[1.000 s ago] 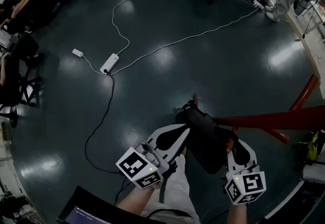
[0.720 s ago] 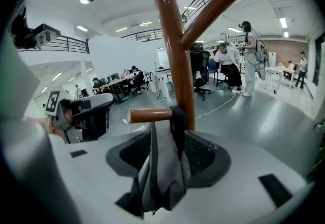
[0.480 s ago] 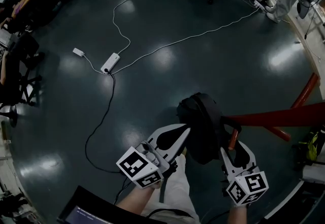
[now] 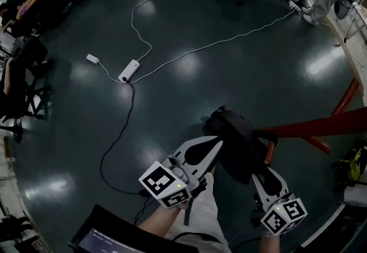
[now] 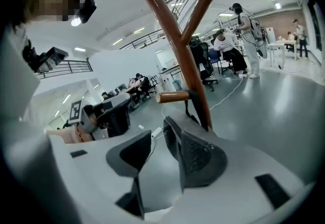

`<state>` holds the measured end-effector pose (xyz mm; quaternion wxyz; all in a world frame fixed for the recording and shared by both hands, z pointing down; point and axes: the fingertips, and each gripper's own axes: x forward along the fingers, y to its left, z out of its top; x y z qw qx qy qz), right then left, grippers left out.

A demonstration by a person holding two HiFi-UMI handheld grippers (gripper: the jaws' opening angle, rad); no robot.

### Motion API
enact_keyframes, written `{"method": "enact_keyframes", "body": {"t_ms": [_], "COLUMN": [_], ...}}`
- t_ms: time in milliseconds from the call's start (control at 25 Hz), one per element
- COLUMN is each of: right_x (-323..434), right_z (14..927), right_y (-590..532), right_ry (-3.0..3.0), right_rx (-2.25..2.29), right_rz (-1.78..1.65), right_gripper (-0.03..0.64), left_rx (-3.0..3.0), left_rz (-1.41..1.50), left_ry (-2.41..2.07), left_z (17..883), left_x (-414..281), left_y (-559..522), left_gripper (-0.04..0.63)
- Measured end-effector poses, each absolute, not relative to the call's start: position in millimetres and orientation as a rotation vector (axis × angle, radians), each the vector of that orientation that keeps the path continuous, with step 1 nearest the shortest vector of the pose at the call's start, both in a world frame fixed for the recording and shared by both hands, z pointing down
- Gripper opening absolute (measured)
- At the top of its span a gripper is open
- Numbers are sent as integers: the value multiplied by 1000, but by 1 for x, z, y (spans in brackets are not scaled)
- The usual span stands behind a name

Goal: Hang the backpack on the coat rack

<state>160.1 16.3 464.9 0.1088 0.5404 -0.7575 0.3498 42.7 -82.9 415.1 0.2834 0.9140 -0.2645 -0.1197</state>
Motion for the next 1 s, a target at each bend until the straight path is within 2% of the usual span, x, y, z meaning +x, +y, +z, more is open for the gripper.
{"method": "enact_keyframes", "body": {"t_ms": [200, 440, 1000], "right_x": [154, 162, 153], "right_z": [448, 404, 299], "right_y": [26, 27, 11], "right_ry": [-2254, -2255, -2433], "right_rx": [1560, 1651, 1708], "right_rz": [1001, 865, 560], "right_gripper": [179, 56, 35], "left_rx": [2462, 2480, 2567], "left_rz": [-337, -365, -415], "left_ry": [-688, -662, -543], "left_z": [402, 380, 318], "left_x": [45, 47, 73], "left_y": [-80, -77, -66], "left_gripper": [10, 10, 9]}}
